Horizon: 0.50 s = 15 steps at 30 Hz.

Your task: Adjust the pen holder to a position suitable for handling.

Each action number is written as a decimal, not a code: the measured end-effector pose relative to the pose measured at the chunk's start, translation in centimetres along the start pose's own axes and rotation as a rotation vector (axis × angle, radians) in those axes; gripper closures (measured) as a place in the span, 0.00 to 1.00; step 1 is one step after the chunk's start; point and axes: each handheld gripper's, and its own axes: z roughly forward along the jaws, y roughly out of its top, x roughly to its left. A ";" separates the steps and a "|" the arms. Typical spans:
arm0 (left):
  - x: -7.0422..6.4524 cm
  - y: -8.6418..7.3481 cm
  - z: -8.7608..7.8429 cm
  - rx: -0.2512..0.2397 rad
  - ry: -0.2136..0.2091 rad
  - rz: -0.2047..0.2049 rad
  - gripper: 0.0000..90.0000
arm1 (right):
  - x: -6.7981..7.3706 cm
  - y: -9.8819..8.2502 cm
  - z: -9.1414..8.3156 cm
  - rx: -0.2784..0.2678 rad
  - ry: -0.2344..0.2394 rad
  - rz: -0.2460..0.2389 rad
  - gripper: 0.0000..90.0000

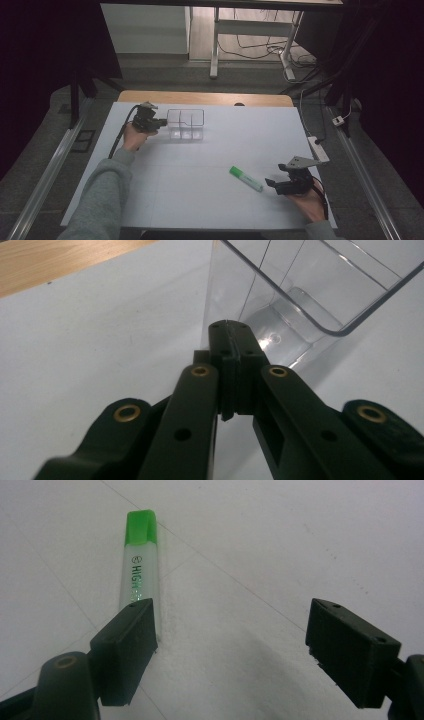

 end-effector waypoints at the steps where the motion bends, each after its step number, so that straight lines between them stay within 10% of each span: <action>1: -0.1 0.1 0.1 0.000 -0.004 -0.002 0.99 | 0.0 0.0 0.0 -0.002 0.001 0.001 0.23; 15: -1.7 1.1 1.1 0.002 -0.029 0.031 0.99 | 0.0 0.0 0.0 0.000 0.003 0.000 0.23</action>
